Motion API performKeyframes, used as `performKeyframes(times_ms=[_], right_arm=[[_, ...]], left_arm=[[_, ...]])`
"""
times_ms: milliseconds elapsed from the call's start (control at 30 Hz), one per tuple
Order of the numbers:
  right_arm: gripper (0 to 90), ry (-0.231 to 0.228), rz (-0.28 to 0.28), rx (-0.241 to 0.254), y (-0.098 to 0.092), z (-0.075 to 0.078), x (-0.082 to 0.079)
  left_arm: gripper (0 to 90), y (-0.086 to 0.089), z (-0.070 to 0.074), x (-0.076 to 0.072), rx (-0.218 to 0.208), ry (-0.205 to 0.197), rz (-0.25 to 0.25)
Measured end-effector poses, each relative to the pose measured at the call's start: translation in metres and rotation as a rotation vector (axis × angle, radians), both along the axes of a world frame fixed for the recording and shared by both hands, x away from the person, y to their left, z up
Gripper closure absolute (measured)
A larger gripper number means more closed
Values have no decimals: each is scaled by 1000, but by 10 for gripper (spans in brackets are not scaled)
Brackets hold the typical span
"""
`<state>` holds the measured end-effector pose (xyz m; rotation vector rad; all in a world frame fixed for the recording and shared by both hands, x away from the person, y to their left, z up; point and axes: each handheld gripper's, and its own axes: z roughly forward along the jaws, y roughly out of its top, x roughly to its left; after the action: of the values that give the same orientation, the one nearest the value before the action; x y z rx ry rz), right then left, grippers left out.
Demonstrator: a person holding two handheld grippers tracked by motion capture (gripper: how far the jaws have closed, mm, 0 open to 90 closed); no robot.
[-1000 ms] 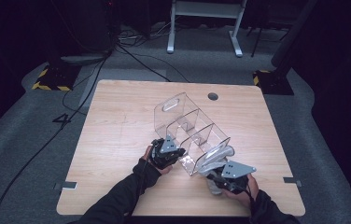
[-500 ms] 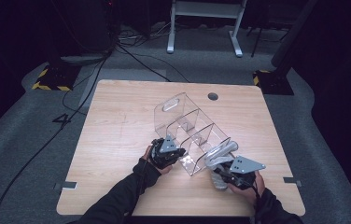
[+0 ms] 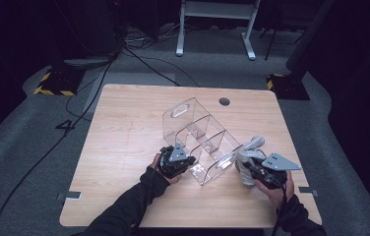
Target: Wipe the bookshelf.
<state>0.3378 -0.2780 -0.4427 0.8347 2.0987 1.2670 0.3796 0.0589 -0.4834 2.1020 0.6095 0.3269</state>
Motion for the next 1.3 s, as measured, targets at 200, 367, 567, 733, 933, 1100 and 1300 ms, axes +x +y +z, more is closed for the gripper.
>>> performKeyframes(times_ms=[200, 367, 567, 733, 933, 1100, 1300], right_arm=[[751, -58, 95, 41, 18, 25, -16], [752, -81, 258, -17, 51, 24, -38], [752, -11, 413, -126, 90, -5, -51], [754, 48, 434, -211, 93, -38, -43], [754, 51, 361, -245, 76, -41, -34], [755, 38, 188, -201, 45, -31, -19], [756, -17, 21, -63, 5, -7, -1]], left_arm=[[856, -4, 1, -4, 10, -1, 6], [857, -4, 1, -4, 12, -4, 7], [857, -4, 0, -4, 3, 9, 4], [856, -5, 1, -3, 13, 14, 2], [856, -4, 1, -2, 6, 22, -7], [850, -3, 1, -1, 21, -4, -33], [851, -3, 0, 0, 9, 13, -24]])
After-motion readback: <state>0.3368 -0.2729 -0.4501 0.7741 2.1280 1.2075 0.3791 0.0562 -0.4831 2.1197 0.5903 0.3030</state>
